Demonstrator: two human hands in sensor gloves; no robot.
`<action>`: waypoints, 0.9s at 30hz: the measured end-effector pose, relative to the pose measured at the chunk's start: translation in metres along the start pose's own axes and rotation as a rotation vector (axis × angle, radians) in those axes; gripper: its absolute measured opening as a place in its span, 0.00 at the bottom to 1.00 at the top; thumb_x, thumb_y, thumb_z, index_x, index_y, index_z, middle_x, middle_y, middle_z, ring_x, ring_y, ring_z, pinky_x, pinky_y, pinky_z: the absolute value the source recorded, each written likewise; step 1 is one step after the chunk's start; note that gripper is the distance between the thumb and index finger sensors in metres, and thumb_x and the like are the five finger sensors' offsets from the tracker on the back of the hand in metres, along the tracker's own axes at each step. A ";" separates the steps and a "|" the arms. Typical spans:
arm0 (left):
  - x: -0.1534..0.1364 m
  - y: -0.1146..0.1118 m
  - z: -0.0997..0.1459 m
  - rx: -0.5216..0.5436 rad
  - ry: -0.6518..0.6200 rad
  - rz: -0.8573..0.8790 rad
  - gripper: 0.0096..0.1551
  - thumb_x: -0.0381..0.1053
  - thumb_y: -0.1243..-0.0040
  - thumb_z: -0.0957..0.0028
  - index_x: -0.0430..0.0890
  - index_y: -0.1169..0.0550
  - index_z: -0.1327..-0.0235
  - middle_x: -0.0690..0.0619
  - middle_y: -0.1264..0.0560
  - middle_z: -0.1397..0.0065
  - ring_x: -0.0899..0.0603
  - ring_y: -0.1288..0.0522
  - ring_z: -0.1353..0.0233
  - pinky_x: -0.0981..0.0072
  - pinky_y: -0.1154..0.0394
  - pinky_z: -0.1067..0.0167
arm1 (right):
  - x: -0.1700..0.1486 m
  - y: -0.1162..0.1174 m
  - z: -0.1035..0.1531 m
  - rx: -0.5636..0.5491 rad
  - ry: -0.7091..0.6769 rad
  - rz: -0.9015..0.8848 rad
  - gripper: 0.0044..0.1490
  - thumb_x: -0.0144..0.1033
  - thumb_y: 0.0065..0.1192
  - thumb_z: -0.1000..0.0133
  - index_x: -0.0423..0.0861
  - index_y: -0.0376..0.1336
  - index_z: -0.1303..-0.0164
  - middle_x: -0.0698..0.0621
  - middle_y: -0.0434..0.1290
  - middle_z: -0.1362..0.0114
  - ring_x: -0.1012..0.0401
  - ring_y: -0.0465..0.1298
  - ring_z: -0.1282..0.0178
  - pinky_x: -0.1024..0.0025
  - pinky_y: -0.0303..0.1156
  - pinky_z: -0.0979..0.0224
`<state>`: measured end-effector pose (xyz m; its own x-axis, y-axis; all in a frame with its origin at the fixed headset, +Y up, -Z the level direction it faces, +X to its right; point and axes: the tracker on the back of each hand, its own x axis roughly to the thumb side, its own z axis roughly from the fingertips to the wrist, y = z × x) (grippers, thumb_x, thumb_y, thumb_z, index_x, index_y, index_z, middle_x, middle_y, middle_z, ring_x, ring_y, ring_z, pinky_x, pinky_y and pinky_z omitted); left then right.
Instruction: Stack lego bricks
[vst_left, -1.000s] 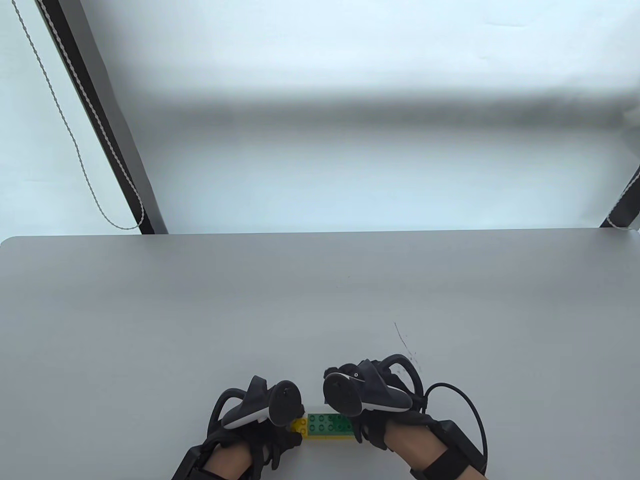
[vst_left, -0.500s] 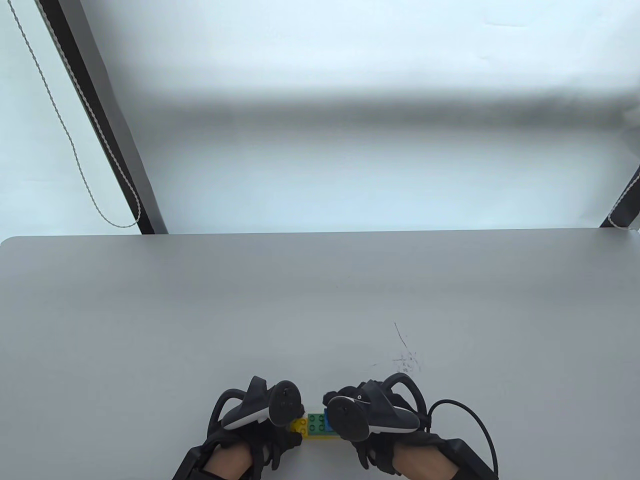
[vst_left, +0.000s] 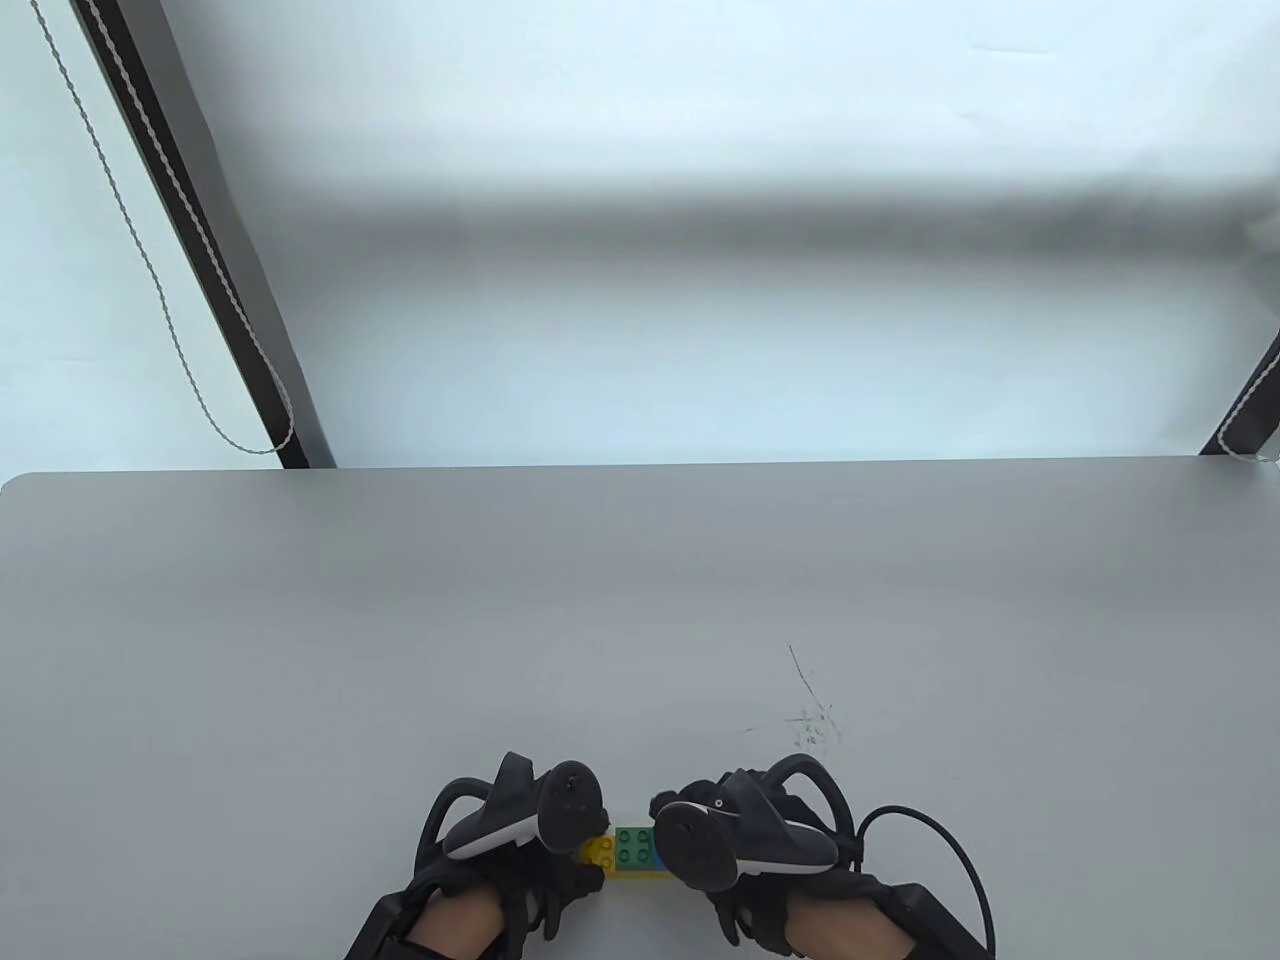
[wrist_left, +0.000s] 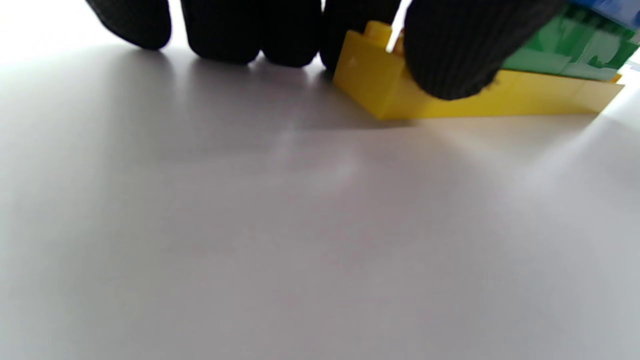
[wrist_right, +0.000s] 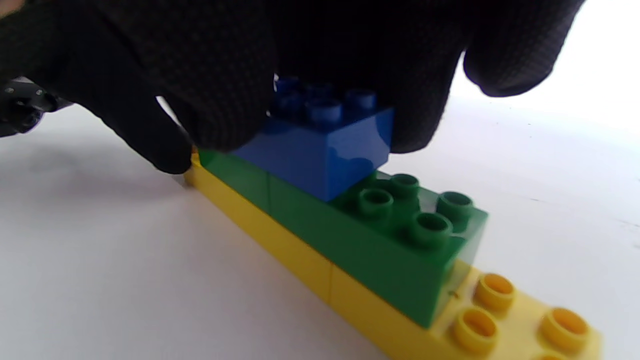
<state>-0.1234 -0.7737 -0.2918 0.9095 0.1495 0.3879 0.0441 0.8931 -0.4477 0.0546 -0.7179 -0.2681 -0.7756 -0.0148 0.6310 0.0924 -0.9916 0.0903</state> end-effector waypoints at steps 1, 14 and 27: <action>0.000 0.000 0.000 0.000 0.000 0.000 0.37 0.64 0.37 0.59 0.57 0.32 0.34 0.51 0.37 0.24 0.40 0.37 0.27 0.36 0.38 0.30 | 0.000 0.001 -0.001 0.001 0.001 0.002 0.43 0.42 0.79 0.63 0.44 0.65 0.37 0.45 0.78 0.37 0.48 0.83 0.43 0.42 0.75 0.37; 0.000 0.000 0.000 0.000 0.000 0.000 0.37 0.64 0.37 0.59 0.57 0.32 0.34 0.50 0.37 0.24 0.40 0.37 0.27 0.36 0.38 0.30 | -0.002 0.000 -0.004 0.007 0.012 0.007 0.42 0.42 0.79 0.63 0.45 0.66 0.38 0.45 0.78 0.38 0.49 0.84 0.44 0.43 0.76 0.38; 0.000 0.000 0.000 -0.001 0.003 0.000 0.37 0.64 0.37 0.59 0.57 0.32 0.34 0.50 0.37 0.24 0.40 0.37 0.27 0.36 0.38 0.30 | 0.002 0.000 -0.008 0.046 0.031 0.017 0.41 0.41 0.77 0.62 0.43 0.66 0.38 0.44 0.78 0.37 0.47 0.83 0.44 0.44 0.76 0.38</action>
<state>-0.1231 -0.7739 -0.2916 0.9109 0.1479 0.3853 0.0447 0.8927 -0.4483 0.0482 -0.7187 -0.2732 -0.7924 -0.0358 0.6090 0.1333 -0.9843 0.1155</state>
